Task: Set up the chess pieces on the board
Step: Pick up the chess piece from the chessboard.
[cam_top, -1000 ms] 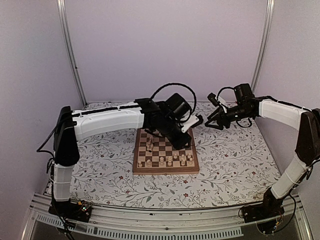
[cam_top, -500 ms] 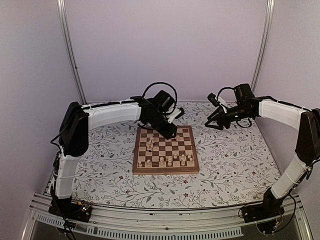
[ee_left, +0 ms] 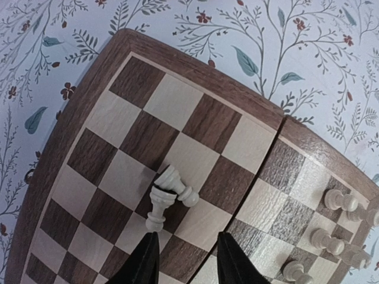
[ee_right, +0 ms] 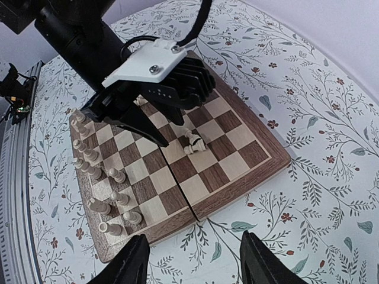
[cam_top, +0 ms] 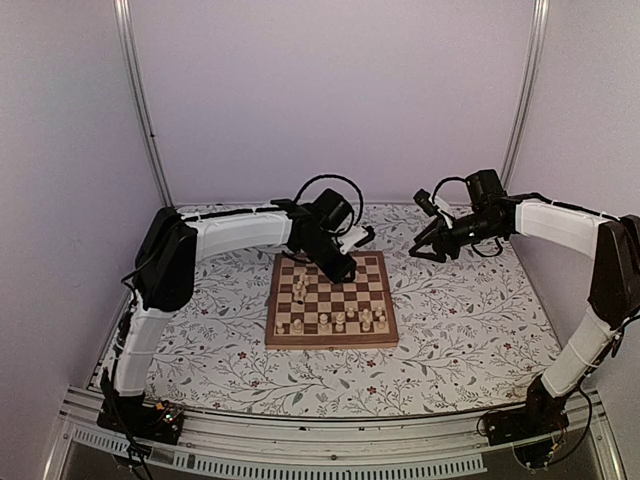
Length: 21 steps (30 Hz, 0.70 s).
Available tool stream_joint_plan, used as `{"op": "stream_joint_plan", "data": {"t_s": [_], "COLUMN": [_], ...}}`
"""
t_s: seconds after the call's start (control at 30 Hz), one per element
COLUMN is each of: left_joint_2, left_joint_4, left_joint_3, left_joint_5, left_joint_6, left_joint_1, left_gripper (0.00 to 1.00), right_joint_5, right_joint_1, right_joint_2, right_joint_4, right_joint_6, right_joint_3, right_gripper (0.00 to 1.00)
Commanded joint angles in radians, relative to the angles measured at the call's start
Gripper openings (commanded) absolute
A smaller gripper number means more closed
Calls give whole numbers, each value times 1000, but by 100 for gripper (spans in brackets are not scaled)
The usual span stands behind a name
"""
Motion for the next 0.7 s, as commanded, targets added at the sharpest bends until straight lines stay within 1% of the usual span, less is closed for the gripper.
{"op": "stream_joint_plan", "data": {"t_s": [0.0,0.23,0.47,0.6,0.67], "left_joint_2": [36,61,106,119,122], "left_joint_4": [27,75,86,99,105], "left_joint_3": [21,19,32,23,15], "left_joint_5": [15,33,80,115,133], "left_joint_6": [28,46,61,72,78], "left_joint_1": [26,51,67,67,66], "left_gripper": [36,37,36,33,29], "right_joint_5": [-21,-32,-40,-41,-41], "right_joint_1": [-7,-6,-5,-6,-6], "right_joint_2": [20,30,39,44,47], "right_joint_4": [-17,-19,-23,-25,-27], "right_joint_6": [-12,-12,-11,-11,-13], "right_joint_3": [-10,-8,-7,-6,-6], "right_gripper": [55,55,54,55,54]}}
